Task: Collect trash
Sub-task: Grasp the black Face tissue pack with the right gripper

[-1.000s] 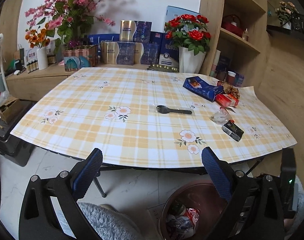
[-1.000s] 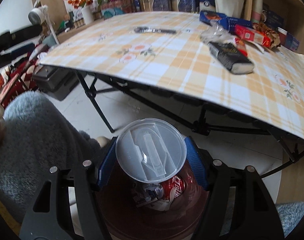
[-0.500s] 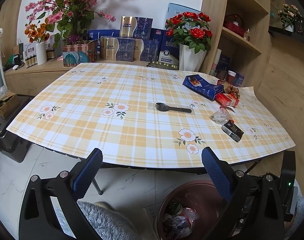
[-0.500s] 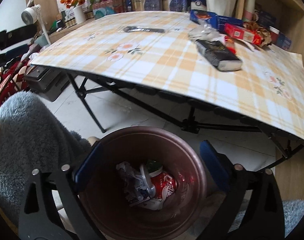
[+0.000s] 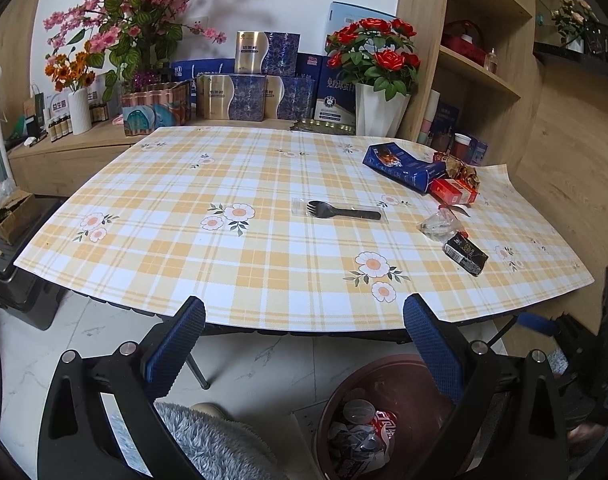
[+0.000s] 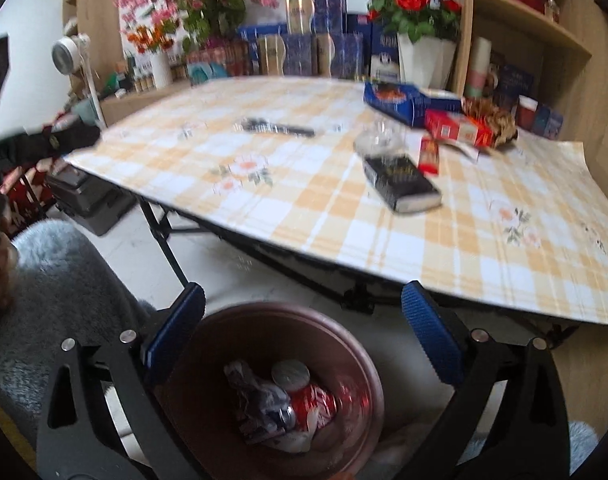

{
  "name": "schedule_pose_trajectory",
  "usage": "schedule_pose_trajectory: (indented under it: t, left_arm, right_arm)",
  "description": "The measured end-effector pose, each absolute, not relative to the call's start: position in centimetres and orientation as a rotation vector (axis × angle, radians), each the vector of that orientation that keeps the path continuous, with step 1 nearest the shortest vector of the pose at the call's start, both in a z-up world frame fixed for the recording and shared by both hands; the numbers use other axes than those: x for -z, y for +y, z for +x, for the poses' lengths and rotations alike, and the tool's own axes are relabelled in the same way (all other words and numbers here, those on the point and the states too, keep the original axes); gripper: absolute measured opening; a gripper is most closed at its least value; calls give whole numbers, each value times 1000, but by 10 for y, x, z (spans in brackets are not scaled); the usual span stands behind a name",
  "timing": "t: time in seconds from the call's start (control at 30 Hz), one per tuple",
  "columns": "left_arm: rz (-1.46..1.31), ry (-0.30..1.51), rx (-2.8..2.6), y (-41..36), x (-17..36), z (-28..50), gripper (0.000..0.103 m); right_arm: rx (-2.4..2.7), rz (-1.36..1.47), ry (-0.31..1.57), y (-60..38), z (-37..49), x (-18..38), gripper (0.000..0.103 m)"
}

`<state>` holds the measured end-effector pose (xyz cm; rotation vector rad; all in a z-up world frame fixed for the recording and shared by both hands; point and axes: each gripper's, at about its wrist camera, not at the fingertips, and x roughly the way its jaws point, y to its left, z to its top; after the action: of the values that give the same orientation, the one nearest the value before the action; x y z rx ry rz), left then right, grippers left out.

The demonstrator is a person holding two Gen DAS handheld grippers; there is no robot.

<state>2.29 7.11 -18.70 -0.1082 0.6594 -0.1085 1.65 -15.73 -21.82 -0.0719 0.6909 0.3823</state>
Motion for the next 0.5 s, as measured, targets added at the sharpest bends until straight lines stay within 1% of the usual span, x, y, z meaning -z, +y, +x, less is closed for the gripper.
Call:
schedule_pose_trajectory:
  t: [0.17, 0.23, 0.33, 0.5]
  left_arm:
    - [-92, 667, 107, 69, 188, 24, 97]
    - [-92, 671, 107, 69, 189, 25, 97]
    - [-87, 677, 110, 67, 190, 27, 97]
    - [-70, 676, 121, 63, 190, 28, 97]
  right_arm:
    - [-350, -47, 544, -169, 10, 202, 97]
    - [-347, -20, 522, -174, 12, 198, 97]
    - [-345, 44, 562, -184, 22, 198, 97]
    - [-206, 7, 669, -192, 47, 203, 97]
